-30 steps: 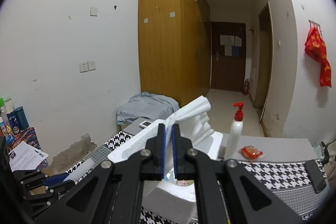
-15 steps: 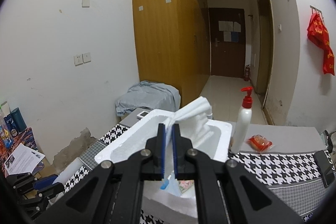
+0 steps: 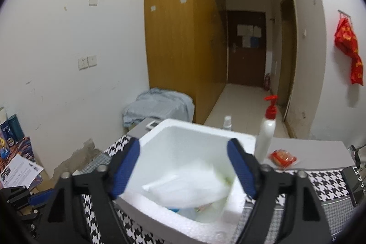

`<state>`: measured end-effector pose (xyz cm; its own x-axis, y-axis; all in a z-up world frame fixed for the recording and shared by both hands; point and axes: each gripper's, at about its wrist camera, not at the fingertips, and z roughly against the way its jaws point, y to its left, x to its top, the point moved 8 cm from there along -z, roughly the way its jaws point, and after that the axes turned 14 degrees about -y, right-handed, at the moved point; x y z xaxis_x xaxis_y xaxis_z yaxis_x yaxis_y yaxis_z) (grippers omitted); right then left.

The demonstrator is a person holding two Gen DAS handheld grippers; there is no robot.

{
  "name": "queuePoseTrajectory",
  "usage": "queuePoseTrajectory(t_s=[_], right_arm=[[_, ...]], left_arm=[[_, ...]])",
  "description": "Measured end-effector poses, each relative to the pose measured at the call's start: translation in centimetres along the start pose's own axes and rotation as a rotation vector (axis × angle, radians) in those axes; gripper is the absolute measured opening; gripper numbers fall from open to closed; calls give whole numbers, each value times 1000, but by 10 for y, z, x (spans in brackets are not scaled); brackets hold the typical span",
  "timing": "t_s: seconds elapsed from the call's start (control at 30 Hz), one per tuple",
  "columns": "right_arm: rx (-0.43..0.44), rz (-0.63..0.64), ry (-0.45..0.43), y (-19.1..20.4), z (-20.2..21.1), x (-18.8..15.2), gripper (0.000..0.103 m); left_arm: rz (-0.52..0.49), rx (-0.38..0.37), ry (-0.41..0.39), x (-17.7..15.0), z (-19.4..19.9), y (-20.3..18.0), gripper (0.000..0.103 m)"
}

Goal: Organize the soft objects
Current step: 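Open the right tool to drop the white cloths into the foam box, then carry the white tube in the left tool over the foam box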

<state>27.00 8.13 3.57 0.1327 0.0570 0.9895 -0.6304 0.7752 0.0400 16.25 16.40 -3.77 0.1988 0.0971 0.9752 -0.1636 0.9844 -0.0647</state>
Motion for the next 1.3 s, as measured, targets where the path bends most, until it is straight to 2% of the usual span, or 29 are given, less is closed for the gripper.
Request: queuePoseTrajectory(t_s=[0.13,0.27,0.8,1.3], right_arm=[[45,-17,3,3,5,-1,92],[52,-5,-23,5,12,1,98],[43,22,-53,2,31,8,99],[22,23,-71,-11,59,6,99]], left_arm=[[4,6,-7,3,2,1,17],[-2,3,-11,4,4,-1,17],[-25,-15,-23,13,7,-9,17],[-55,-57,-44,29,0,-34,17]])
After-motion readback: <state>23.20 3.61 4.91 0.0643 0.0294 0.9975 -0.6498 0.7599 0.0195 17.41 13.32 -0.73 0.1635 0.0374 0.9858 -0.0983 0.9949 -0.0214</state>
